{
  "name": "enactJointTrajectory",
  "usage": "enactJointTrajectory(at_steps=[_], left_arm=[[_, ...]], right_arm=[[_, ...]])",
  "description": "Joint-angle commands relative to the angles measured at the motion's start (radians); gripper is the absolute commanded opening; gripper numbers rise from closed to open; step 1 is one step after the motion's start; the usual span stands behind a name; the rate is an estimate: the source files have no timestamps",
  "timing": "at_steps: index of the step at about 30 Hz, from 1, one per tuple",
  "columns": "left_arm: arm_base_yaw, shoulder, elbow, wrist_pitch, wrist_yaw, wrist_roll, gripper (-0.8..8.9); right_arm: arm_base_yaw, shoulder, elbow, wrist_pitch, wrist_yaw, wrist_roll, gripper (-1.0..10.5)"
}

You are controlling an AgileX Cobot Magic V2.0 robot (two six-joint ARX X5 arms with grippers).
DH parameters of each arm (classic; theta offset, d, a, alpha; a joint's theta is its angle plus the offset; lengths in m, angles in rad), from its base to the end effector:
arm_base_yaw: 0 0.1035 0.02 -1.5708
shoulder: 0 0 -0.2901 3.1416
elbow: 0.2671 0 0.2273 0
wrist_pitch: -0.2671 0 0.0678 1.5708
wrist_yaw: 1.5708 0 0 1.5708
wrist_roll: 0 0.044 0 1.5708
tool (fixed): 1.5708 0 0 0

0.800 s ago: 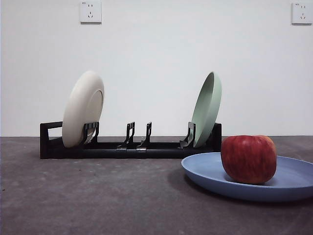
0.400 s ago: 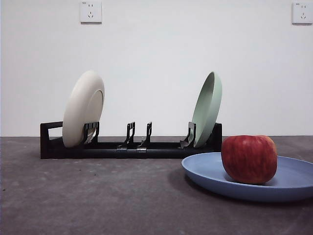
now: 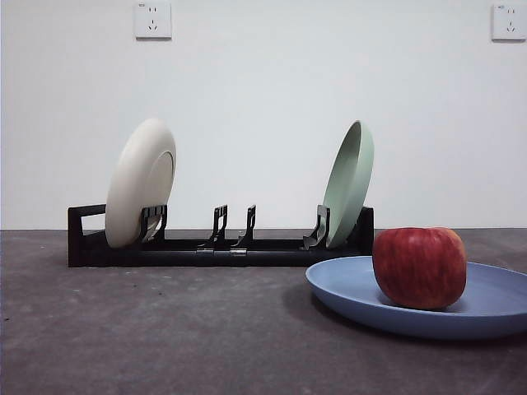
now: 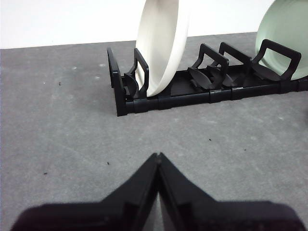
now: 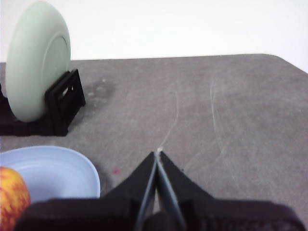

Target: Take the blue plate from the plate rack,put the plate on the table,take the apple from the table,put the apple in the plate

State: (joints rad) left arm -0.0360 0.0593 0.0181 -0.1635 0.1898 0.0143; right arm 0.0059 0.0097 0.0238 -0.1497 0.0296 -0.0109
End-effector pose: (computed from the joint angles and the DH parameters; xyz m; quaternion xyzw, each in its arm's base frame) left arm 0.0603 -0.0105 0.1490 -0.0008 0.1011 -0.1128 0.9885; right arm 0.0590 -0.0010 0.1543 -0.0066 0.0678 -0.0115 0.9976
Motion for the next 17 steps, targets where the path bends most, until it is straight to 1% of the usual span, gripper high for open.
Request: enactJointTrajectory(at_steps=[1,17], left_arm=[[-0.002,0.002,-0.009,0.006,-0.003,0.000,-0.02],[-0.002,0.002,-0.009,0.006,-0.003,0.000,-0.02]], right_arm=[[-0.001,-0.002,-0.010,-0.023,0.005,0.011,0.0],[-0.001,-0.001,-0.010,-0.034,0.005,0.011,0.0]])
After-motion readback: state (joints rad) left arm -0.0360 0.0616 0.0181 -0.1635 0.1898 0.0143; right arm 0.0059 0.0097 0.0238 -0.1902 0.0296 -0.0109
